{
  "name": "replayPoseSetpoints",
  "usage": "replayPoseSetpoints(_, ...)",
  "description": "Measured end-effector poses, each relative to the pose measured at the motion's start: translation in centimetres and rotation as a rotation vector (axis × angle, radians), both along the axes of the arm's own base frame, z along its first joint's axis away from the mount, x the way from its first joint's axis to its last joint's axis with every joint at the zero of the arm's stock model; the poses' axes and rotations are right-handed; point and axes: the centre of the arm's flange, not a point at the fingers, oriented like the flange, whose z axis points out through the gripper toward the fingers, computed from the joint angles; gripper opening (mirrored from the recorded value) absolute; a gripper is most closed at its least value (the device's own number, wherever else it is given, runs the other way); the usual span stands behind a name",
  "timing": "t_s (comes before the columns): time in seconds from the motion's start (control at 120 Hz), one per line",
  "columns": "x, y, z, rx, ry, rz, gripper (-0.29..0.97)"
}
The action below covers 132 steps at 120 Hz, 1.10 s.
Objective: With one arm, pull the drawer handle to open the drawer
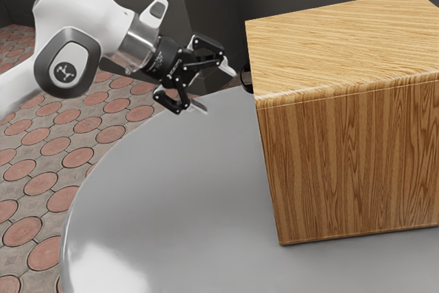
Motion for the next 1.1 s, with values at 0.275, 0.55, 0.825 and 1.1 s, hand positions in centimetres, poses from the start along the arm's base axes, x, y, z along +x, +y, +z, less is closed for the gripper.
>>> replayPoseSetpoints(0.275,1.9,-0.2,-1.5,0.012,0.003,-0.021,0.67)
replayPoseSetpoints(0.55,2.4,0.4,-2.4,0.027,0.005,-0.027,0.67)
replayPoseSetpoints(0.825,1.5,3.0,-2.0,0.048,0.004,0.006,0.67)
replayPoseSetpoints(1.1,0.1,3.4,-1.3,0.066,0.015,-0.002,0.67)
